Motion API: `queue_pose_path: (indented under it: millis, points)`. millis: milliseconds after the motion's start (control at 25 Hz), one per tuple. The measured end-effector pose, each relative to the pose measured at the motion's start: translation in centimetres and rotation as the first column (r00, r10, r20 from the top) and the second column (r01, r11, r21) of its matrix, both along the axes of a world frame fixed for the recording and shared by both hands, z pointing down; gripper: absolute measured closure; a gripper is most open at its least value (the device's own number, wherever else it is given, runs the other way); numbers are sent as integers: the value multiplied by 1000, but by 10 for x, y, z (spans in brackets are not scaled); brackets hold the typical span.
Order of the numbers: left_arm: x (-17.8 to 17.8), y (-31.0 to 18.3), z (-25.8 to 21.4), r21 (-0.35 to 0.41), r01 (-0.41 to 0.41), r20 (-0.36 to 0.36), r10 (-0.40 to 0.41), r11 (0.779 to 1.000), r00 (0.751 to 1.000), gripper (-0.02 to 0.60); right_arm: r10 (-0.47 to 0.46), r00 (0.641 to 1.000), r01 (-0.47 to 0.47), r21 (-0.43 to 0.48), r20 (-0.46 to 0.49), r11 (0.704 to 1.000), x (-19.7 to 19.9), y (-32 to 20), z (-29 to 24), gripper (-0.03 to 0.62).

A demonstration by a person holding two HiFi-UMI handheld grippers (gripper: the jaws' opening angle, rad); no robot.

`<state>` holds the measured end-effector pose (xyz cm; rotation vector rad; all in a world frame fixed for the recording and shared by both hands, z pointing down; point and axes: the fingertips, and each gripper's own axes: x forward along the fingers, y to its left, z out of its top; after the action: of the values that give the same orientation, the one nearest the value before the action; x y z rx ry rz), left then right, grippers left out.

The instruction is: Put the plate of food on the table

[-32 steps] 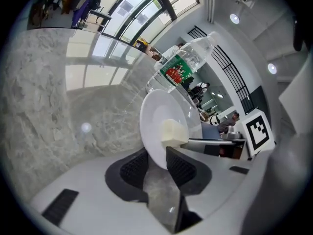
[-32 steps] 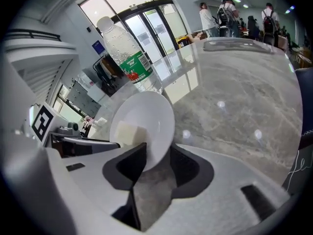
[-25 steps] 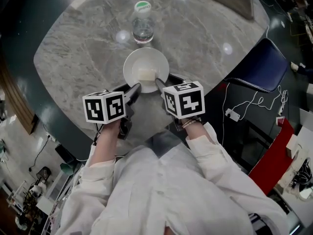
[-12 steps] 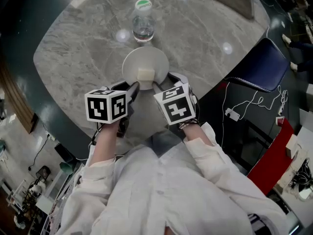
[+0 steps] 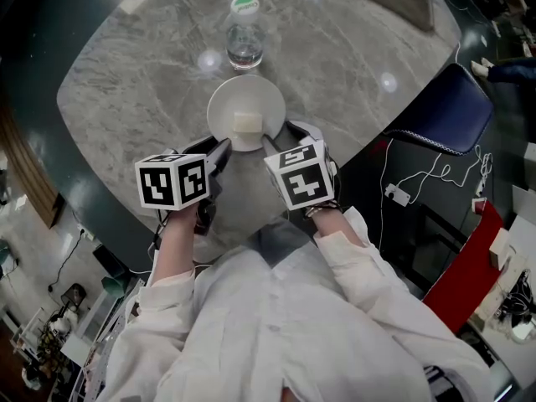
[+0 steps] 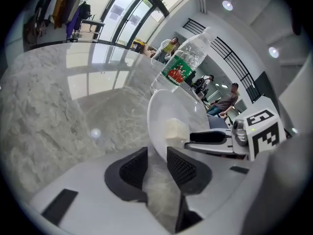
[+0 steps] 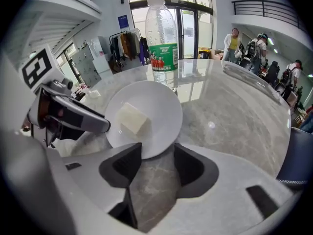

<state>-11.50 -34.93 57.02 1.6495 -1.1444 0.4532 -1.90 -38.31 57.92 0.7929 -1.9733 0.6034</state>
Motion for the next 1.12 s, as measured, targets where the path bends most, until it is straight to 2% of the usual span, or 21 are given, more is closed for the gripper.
queue_pose_path:
  millis: [160,400,560,680,760,880,1000,1120]
  points:
    - [-6,4,0,-4,17,14,-17,1000,1000,468,13,1000,-13,-19,1,1000,0,3,-4,402]
    - [0,6,-2,-6,35,-49,-35,999,998,468,8,1000,-8,-12,0,1000,2,0,-7,402]
    - [3,5,-11,30,65,-102,-62,997,993,469,21,997,-22,8,69,1000,0,-1,-17,402]
    - [-4,1,-22,71,86,-90,-80,994,993,482,23,991,-28,33,130,999,-4,-3,-30,404]
    - [-4,1,-31,99,79,-91,-70,992,993,515,33,983,-42,45,178,998,-5,-3,-42,409]
    - [5,1,-51,159,45,-111,-27,986,993,540,48,966,-69,71,253,995,-4,-1,-62,488]
    - [9,5,-73,228,20,-97,2,973,995,541,9,941,-56,127,339,990,-5,6,-90,575]
    - [14,11,-96,310,-7,-72,31,951,997,543,-38,905,-37,169,423,985,-6,16,-120,588]
